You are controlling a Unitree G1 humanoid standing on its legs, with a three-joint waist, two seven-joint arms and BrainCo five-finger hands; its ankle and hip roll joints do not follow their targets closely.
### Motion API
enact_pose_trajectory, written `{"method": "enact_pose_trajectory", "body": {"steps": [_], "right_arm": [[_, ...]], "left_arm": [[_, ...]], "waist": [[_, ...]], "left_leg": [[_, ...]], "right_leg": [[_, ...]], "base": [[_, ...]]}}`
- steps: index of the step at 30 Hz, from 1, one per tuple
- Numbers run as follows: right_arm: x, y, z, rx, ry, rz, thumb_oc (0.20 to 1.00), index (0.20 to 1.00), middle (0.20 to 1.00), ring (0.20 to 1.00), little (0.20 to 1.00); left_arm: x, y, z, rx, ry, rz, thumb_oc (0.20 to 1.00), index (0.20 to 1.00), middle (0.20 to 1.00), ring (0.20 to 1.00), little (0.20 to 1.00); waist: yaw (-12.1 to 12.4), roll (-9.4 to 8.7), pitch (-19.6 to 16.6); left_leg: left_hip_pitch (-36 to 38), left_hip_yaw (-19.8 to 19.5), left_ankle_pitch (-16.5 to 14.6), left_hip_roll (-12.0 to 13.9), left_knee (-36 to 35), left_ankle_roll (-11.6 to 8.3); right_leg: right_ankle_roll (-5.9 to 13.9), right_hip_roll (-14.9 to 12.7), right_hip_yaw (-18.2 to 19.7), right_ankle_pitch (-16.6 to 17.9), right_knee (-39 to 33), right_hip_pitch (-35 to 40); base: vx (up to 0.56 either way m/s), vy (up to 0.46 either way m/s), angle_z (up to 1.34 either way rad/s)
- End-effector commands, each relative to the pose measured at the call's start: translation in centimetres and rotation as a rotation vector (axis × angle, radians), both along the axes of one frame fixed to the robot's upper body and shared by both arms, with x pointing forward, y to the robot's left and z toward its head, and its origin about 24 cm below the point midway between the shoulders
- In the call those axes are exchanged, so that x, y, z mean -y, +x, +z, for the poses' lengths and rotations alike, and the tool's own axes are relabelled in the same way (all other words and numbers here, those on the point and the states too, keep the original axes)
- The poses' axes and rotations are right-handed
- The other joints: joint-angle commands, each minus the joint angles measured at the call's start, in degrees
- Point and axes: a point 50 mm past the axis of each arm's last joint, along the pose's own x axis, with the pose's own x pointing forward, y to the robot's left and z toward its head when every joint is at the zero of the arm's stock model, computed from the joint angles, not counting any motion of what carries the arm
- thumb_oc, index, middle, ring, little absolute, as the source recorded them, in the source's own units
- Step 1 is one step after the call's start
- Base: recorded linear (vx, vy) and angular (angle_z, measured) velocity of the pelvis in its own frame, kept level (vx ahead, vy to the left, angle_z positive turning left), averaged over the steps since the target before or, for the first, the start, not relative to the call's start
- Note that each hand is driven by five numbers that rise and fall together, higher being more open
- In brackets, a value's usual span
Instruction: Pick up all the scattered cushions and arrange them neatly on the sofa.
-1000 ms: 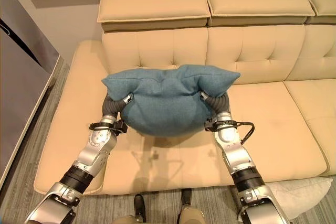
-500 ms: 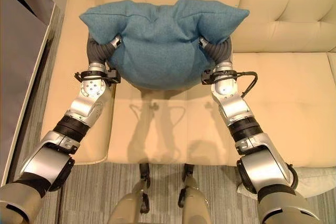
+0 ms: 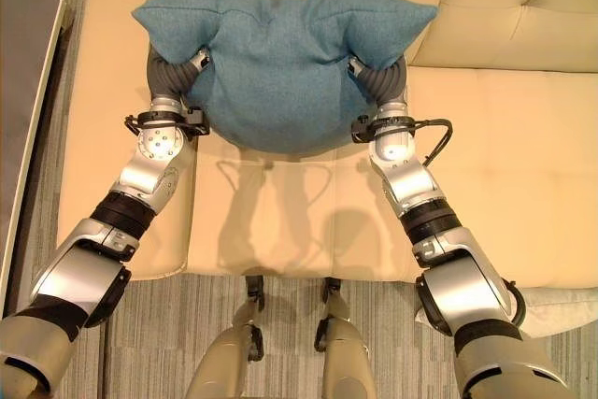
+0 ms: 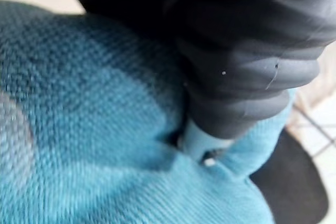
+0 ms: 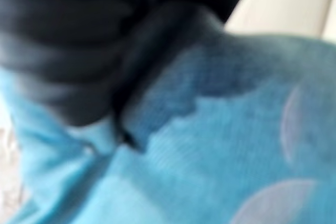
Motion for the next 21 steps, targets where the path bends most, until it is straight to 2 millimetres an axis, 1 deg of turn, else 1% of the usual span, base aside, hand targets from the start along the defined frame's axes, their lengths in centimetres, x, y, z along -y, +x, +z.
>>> {"method": "enact_pose_trajectory", "body": {"steps": [1, 2, 5, 6, 7, 8, 10, 11, 12, 14, 17, 20, 21], "right_arm": [[-2.5, -0.1, 6.3, 0.222, -0.131, -0.060, 1.000, 1.000, 1.000, 1.000, 1.000], [-2.5, -0.1, 6.4, 0.224, -0.131, -0.060, 1.000, 1.000, 1.000, 1.000, 1.000], [-0.7, 0.3, 8.2, 0.229, -0.120, -0.180, 1.000, 1.000, 1.000, 1.000, 1.000], [-0.7, 0.3, 8.2, 0.230, -0.120, -0.180, 1.000, 1.000, 1.000, 1.000, 1.000], [2.9, 0.8, 10.4, 0.179, -0.187, -0.351, 1.000, 1.000, 1.000, 1.000, 1.000], [3.6, 0.8, 10.6, 0.164, -0.191, -0.370, 1.000, 1.000, 1.000, 1.000, 1.000], [5.8, 0.7, 11.1, 0.120, -0.211, -0.439, 1.000, 1.000, 1.000, 1.000, 1.000], [6.5, 0.5, 11.3, 0.115, -0.212, -0.457, 1.000, 1.000, 1.000, 1.000, 1.000], [6.5, 0.5, 11.3, 0.115, -0.212, -0.456, 1.000, 1.000, 1.000, 1.000, 1.000], [8.1, 0.1, 11.6, 0.100, -0.223, -0.495, 1.000, 1.000, 1.000, 1.000, 1.000], [10.1, -0.3, 11.4, 0.064, -0.240, -0.545, 1.000, 1.000, 1.000, 1.000, 1.000], [12.1, -0.7, 10.6, 0.032, -0.221, -0.569, 1.000, 1.000, 1.000, 1.000, 1.000], [13.3, -1.0, 9.4, 0.013, -0.204, -0.570, 1.000, 1.000, 1.000, 1.000, 1.000]], "left_arm": [[3.4, -0.5, 7.7, 0.231, 0.163, -0.018, 1.000, 1.000, 1.000, 1.000, 1.000], [3.4, -0.5, 7.7, 0.233, 0.163, -0.018, 1.000, 1.000, 1.000, 1.000, 1.000], [2.8, -0.6, 9.8, 0.263, 0.170, 0.048, 1.000, 1.000, 1.000, 1.000, 1.000], [2.8, -0.6, 9.9, 0.264, 0.170, 0.048, 1.000, 1.000, 1.000, 1.000, 1.000], [0.7, -0.9, 12.7, 0.295, 0.165, 0.122, 1.000, 1.000, 1.000, 1.000, 1.000], [0.0, -0.9, 13.1, 0.290, 0.165, 0.141, 1.000, 1.000, 1.000, 1.000, 1.000], [-1.7, -1.1, 13.6, 0.283, 0.157, 0.164, 1.000, 1.000, 1.000, 1.000, 1.000], [-2.2, -1.1, 13.5, 0.279, 0.151, 0.169, 1.000, 1.000, 1.000, 1.000, 1.000], [-2.2, -1.1, 13.6, 0.280, 0.150, 0.169, 1.000, 1.000, 1.000, 1.000, 1.000], [-3.6, -1.1, 13.4, 0.262, 0.141, 0.191, 1.000, 1.000, 1.000, 1.000, 1.000], [-5.6, -1.1, 12.8, 0.228, 0.124, 0.226, 1.000, 1.000, 1.000, 1.000, 1.000], [-7.2, -1.2, 11.8, 0.204, 0.103, 0.241, 1.000, 1.000, 1.000, 1.000, 1.000], [-7.9, -1.3, 10.5, 0.187, 0.110, 0.236, 1.000, 1.000, 1.000, 1.000, 1.000]], "waist": [[0.48, -1.50, -2.39], [0.48, -1.49, -2.40], [0.57, -1.47, -3.07], [0.57, -1.46, -3.07], [0.68, -1.31, -4.67], [0.69, -1.28, -5.12], [0.72, -1.22, -6.49], [0.78, -1.23, -6.90], [0.77, -1.20, -6.91], [0.84, -1.24, -7.83], [0.85, -1.40, -8.94], [0.85, -1.48, -9.43], [0.79, -1.52, -9.84]], "left_leg": [[-1.88, -1.28, -1.02, -0.59, 0.18, -4.25], [-1.99, -1.28, -1.00, -0.59, 0.18, -4.25], [-4.23, -1.61, -0.65, -0.63, 0.18, -4.55], [-4.31, -1.62, -0.63, -0.63, 0.18, -4.55], [-6.63, -2.38, -0.14, -0.83, 0.18, -4.89], [-6.88, -2.49, -0.04, -0.92, 0.18, -4.89], [-7.42, -2.58, -0.01, -1.00, 0.18, -5.05], [-7.45, -2.64, -0.01, -1.02, 0.18, -5.14], [-7.47, -2.65, -0.01, -1.02, 0.18, -5.14], [-7.48, -2.80, -0.14, -1.07, 0.18, -5.25], [-7.20, -2.94, -0.21, -1.12, 0.18, -5.36], [-6.62, -2.97, -0.39, -1.11, 0.18, -5.30], [-5.75, -2.90, -0.58, -1.01, 0.18, -5.35]], "right_leg": [[6.20, 0.06, 2.10, -2.04, 3.62, -4.02], [6.19, 0.06, 2.10, -1.98, 3.58, -4.12], [6.45, 0.40, 2.18, -0.96, 2.07, -5.63], [6.45, 0.40, 2.17, -0.94, 2.05, -5.70], [6.80, 0.50, 2.08, -0.23, 0.80, -7.29], [6.83, 0.51, 2.09, -0.04, 0.72, -7.55], [6.97, 0.40, 1.96, 0.08, 0.42, -7.92], [7.00, 0.38, 1.93, 0.07, 0.33, -7.84], [7.00, 0.38, 1.92, 0.07, 0.33, -7.86], [7.04, 0.36, 1.84, 0.06, 0.24, -7.72], [7.05, 0.36, 1.72, -0.10, 0.24, -7.33], [6.98, 0.33, 1.62, -0.29, 0.24, -6.62], [6.82, 0.29, 1.50, -0.61, 0.24, -5.67]], "base": [[-0.05, -0.033, -0.02], [0.00, 0.000, 0.00], [-0.01, -0.020, -0.02], [0.00, -0.038, -0.06], [0.01, -0.030, -0.06], [0.02, -0.035, -0.05], [0.00, 0.000, 0.00], [0.00, 0.000, 0.00], [0.00, 0.000, 0.00], [0.00, 0.000, 0.00], [0.00, 0.000, 0.00], [0.00, 0.000, 0.00], [0.00, 0.000, 0.00]]}}
